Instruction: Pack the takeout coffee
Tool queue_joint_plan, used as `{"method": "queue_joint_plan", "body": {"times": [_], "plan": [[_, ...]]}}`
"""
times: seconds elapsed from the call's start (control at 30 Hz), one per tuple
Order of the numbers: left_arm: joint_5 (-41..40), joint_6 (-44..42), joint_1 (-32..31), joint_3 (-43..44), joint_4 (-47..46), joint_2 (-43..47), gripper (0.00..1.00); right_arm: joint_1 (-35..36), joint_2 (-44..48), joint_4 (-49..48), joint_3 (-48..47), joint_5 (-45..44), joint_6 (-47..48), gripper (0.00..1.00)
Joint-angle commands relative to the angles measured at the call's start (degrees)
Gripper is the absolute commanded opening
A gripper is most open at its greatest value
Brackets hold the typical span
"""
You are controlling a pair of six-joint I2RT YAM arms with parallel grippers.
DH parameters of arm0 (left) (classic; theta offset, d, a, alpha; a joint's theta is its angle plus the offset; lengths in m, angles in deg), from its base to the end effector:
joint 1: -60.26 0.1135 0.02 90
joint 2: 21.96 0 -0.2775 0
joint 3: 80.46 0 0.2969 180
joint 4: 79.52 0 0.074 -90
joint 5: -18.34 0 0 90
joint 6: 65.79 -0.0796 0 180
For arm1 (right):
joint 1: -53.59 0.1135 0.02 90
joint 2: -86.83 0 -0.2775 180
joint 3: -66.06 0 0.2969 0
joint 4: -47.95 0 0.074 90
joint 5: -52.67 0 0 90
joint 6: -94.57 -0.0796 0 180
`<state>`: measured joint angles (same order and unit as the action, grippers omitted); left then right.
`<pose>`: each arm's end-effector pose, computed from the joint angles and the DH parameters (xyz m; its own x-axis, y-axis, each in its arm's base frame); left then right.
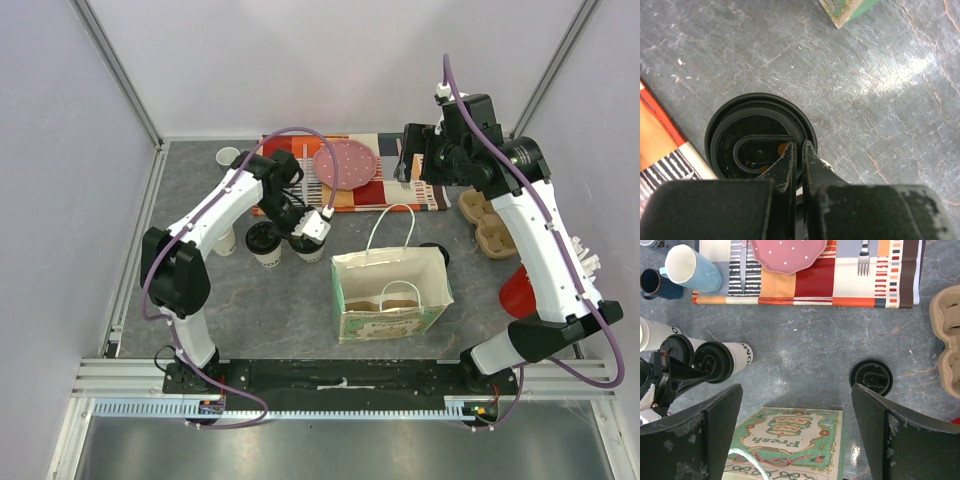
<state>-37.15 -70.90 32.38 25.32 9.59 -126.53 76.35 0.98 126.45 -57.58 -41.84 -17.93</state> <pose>0.3252 -0.2231 0.2488 0.4808 0.6742 -0.5607 0.8439 -0.5295 0.0869 0.3259 0.1299 0.4722 -0.6822 0.1275 -0.7199 -0.0754 0.9672 0.2427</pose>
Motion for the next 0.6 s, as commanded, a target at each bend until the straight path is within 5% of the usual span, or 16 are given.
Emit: {"method": "queue_joint_plan", "body": {"times": [0.0,0.27,0.57], "plan": [[1.0,14.5,-0.2,4.7,4.8,1.7,0.02,-0.2,1.8,-1.1,-1.0,0.3,-0.1,0.98],[-0.6,38.2,-0.2,10.7,6.0,7.2,0.02,-0.2,2.2,-1.8,-1.2,0.9,-0.5,0.98],[-1.7,67.1,-0.9,34.1,10.0,9.0,0.02,-0.2,4.9,-3.0,0.2,1.1,-3.8,0.98]]}}
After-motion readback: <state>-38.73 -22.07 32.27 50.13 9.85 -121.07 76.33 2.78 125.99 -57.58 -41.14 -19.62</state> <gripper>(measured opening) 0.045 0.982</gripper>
